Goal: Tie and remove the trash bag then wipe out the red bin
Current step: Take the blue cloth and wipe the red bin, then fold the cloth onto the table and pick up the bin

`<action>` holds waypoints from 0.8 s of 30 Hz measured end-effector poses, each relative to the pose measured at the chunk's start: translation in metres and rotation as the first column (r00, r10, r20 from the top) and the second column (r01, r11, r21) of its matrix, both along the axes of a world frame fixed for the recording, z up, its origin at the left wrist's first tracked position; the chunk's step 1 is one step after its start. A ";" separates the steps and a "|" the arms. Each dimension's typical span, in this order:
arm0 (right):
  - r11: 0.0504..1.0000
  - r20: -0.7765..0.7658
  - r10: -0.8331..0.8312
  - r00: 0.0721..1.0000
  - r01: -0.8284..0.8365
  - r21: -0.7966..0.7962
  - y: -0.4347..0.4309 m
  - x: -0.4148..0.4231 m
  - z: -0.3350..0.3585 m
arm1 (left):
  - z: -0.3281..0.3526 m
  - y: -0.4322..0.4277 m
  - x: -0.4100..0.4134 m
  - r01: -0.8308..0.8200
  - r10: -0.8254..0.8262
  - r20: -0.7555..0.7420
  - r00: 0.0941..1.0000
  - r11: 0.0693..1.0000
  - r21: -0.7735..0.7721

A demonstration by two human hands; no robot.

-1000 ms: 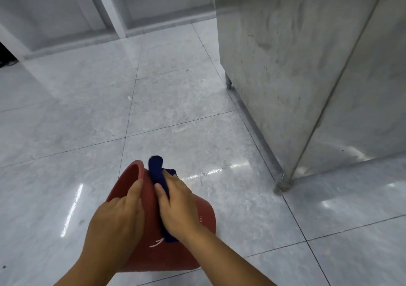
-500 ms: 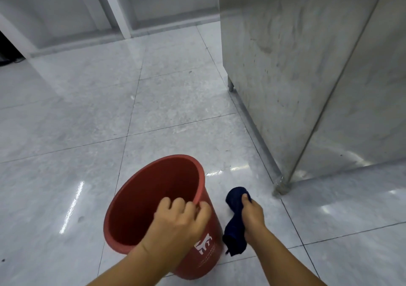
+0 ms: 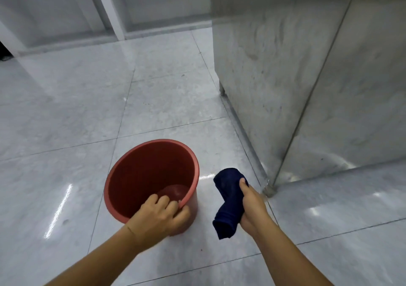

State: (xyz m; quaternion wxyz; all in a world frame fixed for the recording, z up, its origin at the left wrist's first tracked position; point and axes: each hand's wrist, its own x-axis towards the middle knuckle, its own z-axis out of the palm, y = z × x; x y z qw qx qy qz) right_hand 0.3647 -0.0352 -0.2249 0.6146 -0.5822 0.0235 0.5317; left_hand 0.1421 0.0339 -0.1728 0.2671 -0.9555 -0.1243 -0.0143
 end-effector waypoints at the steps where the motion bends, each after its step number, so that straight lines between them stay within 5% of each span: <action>1: 1.000 -0.040 0.009 0.999 -0.008 0.030 0.003 -0.003 0.003 | 0.003 0.005 0.001 -0.017 0.017 -0.028 0.999 1.000 -0.012; 6: 0.990 -0.084 0.085 0.993 -0.075 0.120 0.019 -0.009 0.025 | 0.009 0.014 0.020 -0.074 0.072 -0.070 0.995 0.997 -0.031; 14: 0.916 0.346 0.364 0.865 -0.400 0.037 0.007 0.017 0.092 | 0.048 0.001 0.054 -0.221 0.227 0.167 0.960 0.974 -0.054; 21: 0.776 0.472 0.557 0.684 -0.631 -0.001 -0.006 0.014 0.239 | 0.205 0.035 0.070 -0.097 0.108 0.114 0.987 0.990 -0.103; 24: 0.749 0.525 0.561 0.640 -0.663 0.008 -0.007 0.017 0.334 | 0.311 0.048 0.075 -0.022 0.046 0.091 0.995 0.969 -0.248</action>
